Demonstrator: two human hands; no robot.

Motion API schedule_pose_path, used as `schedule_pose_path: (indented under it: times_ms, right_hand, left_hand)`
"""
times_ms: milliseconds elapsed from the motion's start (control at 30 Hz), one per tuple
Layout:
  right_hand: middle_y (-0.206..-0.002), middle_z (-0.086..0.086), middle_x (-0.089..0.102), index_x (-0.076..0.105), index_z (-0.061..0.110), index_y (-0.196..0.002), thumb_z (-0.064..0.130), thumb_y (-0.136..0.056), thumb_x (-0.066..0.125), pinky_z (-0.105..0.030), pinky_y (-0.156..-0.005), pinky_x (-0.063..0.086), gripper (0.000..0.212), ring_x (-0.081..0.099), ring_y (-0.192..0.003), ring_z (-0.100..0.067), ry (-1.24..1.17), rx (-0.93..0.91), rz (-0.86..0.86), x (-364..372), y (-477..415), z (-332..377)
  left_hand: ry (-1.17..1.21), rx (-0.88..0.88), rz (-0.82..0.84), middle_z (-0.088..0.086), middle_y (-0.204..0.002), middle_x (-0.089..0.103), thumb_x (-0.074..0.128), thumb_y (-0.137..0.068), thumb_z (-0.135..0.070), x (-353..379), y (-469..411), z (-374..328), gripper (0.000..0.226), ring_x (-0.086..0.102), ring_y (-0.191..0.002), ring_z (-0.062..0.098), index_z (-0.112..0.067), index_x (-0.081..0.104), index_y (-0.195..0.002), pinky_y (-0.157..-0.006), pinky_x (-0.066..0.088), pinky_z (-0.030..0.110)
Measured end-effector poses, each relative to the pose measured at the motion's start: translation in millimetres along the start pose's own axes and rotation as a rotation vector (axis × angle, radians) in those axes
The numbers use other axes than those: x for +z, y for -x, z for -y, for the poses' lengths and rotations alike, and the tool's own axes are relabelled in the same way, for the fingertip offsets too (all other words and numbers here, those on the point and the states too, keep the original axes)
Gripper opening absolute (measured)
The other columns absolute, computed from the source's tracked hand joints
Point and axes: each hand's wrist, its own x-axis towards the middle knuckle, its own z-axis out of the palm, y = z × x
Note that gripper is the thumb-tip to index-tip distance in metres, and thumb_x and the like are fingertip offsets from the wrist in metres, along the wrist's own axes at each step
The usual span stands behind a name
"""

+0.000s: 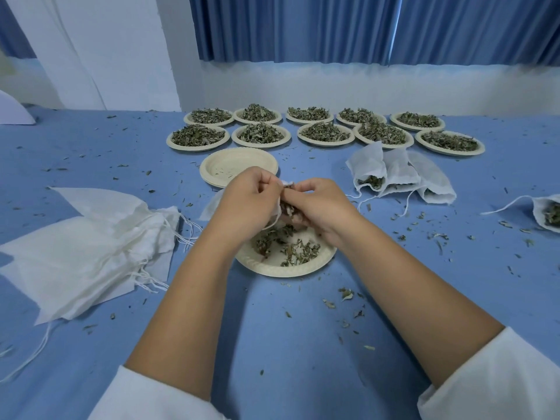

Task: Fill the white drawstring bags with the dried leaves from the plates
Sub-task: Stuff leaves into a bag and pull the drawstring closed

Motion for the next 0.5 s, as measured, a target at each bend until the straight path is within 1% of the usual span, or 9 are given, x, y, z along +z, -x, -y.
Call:
schedule_pose_path:
  times_ms: [33, 67, 133, 167, 233, 300, 367, 400, 500]
  right_hand:
    - [-0.052, -0.003, 0.064, 0.056, 0.01, -0.078, 0.018, -0.083, 0.077, -0.019, -0.039, 0.047, 0.023, 0.062, -0.042, -0.013, 0.001, 0.01, 0.018, -1.5, -0.6, 1.8]
    - [-0.054, -0.004, 0.066, 0.055, 0.011, -0.078, 0.023, -0.081, 0.079, -0.02, -0.042, 0.05, 0.027, 0.066, -0.047, -0.015, -0.019, 0.031, 0.046, -3.5, -1.1, 4.4]
    - [-0.066, -0.006, 0.073, 0.061, 0.007, -0.087, 0.03, -0.078, 0.081, -0.027, -0.057, 0.06, 0.032, 0.073, -0.065, -0.021, -0.099, 0.081, 0.139, -7.3, -1.7, 9.2]
    - [-0.069, -0.005, 0.074, 0.063, 0.006, -0.092, 0.033, -0.079, 0.081, -0.029, -0.061, 0.06, 0.035, 0.074, -0.068, -0.021, -0.123, 0.105, 0.185, -9.5, -1.5, 11.7]
    - [-0.064, -0.001, 0.072, 0.064, 0.006, -0.094, 0.033, -0.082, 0.077, -0.027, -0.059, 0.059, 0.032, 0.072, -0.061, -0.017, -0.122, 0.147, 0.235, -12.6, 0.6, 15.7]
    - [-0.065, -0.004, 0.071, 0.065, 0.004, -0.09, 0.02, -0.086, 0.074, -0.026, -0.057, 0.058, 0.02, 0.07, -0.058, -0.016, -0.135, 0.173, 0.233, -14.0, 0.6, 17.3]
    - [-0.072, -0.01, 0.07, 0.066, 0.0, -0.087, 0.004, -0.085, 0.071, -0.024, -0.06, 0.058, 0.007, 0.071, -0.063, -0.017, -0.196, 0.173, 0.228, -14.8, 0.9, 17.7]
    - [-0.073, -0.011, 0.07, 0.066, -0.002, -0.087, -0.002, -0.084, 0.07, -0.024, -0.062, 0.059, 0.005, 0.071, -0.066, -0.017, -0.222, 0.158, 0.231, -15.4, 0.5, 17.2]
    - [-0.075, -0.012, 0.073, 0.067, -0.004, -0.091, -0.012, -0.083, 0.066, -0.021, -0.066, 0.059, 0.012, 0.073, -0.073, -0.018, -0.286, 0.094, 0.236, -16.8, -0.7, 15.1]
  left_hand:
    - [0.007, 0.001, -0.041, -0.008, -0.062, 0.056, 0.053, -0.096, -0.018, -1.1, -1.3, 0.5, 0.014, 0.049, -0.045, -0.002, -0.02, 0.061, -0.085, -0.049, 0.041, 0.017]
    - [0.01, 0.003, -0.073, -0.009, -0.061, 0.057, 0.052, -0.096, -0.018, -2.3, -2.5, 1.0, 0.014, 0.049, -0.045, -0.003, -0.021, 0.061, -0.085, -0.048, 0.042, 0.015]
    - [0.024, 0.004, -0.115, -0.01, -0.059, 0.057, 0.051, -0.095, -0.017, -4.9, -3.8, 1.9, 0.015, 0.048, -0.043, -0.003, -0.021, 0.06, -0.084, -0.045, 0.04, 0.013]
    - [0.031, 0.0, -0.129, -0.01, -0.057, 0.055, 0.051, -0.095, -0.016, -5.6, -4.0, 2.3, 0.015, 0.047, -0.04, -0.003, -0.021, 0.059, -0.084, -0.042, 0.038, 0.012]
    - [0.02, -0.019, -0.159, -0.01, -0.055, 0.054, 0.05, -0.095, -0.016, -6.3, -4.8, 3.8, 0.016, 0.044, -0.038, -0.002, -0.021, 0.058, -0.082, -0.039, 0.036, 0.011]
    - [0.014, -0.043, -0.185, -0.014, -0.048, 0.053, 0.049, -0.094, -0.015, -7.2, -6.0, 4.9, 0.018, 0.043, -0.036, -0.003, -0.022, 0.058, -0.08, -0.039, 0.036, 0.012]
    - [0.02, -0.063, -0.186, -0.016, -0.042, 0.052, 0.049, -0.094, -0.015, -8.3, -6.9, 5.1, 0.018, 0.043, -0.036, -0.003, -0.021, 0.058, -0.08, -0.038, 0.035, 0.011]
    - [0.022, -0.069, -0.178, -0.016, -0.041, 0.052, 0.049, -0.094, -0.015, -8.4, -6.9, 5.0, 0.017, 0.043, -0.035, -0.002, -0.02, 0.058, -0.081, -0.038, 0.035, 0.012]
    - [0.046, -0.079, -0.142, -0.014, -0.041, 0.051, 0.049, -0.095, -0.015, -8.9, -4.7, 3.4, 0.016, 0.044, -0.036, 0.0, -0.017, 0.059, -0.082, -0.04, 0.038, 0.014]
